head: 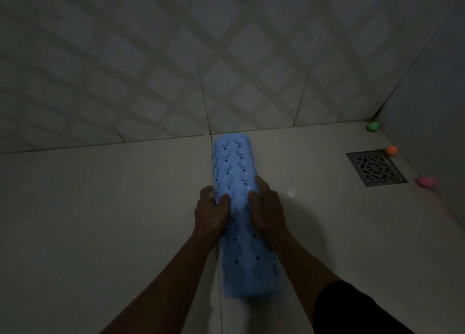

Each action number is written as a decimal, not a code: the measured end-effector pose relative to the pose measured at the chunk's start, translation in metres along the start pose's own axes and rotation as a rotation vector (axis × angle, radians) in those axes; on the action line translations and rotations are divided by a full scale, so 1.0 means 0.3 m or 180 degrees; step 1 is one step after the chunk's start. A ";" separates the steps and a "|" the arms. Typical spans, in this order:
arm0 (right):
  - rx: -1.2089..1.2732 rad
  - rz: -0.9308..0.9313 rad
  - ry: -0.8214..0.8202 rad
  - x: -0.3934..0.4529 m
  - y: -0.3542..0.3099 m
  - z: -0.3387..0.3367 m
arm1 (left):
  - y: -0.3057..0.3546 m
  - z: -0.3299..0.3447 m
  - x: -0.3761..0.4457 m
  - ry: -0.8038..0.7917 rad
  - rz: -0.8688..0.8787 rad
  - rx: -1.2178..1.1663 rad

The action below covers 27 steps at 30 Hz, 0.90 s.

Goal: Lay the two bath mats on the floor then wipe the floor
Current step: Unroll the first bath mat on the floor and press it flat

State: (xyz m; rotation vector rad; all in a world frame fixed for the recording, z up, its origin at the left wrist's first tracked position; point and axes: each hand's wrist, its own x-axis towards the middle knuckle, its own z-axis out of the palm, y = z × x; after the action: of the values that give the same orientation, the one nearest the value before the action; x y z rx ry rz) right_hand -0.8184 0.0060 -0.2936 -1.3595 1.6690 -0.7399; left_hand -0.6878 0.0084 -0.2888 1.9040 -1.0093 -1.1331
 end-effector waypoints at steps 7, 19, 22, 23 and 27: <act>-0.0092 0.0269 -0.0082 -0.062 -0.062 0.062 | -0.028 -0.157 -0.069 -0.0195 0.0127 0.0496; -0.0111 0.0353 -0.0240 -0.108 -0.107 0.154 | -0.078 -0.325 -0.098 -0.0695 -0.0261 0.0379; -0.0101 0.0397 -0.0401 -0.131 -0.138 0.208 | -0.111 -0.364 -0.094 -0.0513 -0.0132 0.0349; -0.0109 0.0384 -0.0362 -0.139 -0.147 0.227 | -0.119 -0.376 -0.098 -0.0440 -0.0075 0.0369; -0.0341 0.0263 -0.0092 -0.154 -0.184 0.262 | -0.144 -0.440 -0.107 -0.0356 -0.0065 0.0363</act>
State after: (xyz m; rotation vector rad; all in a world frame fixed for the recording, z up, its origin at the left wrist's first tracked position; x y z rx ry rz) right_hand -0.7203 0.0426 -0.2729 -1.3596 1.7521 -0.5879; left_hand -0.5661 0.0784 -0.2634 1.9619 -1.1394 -1.2289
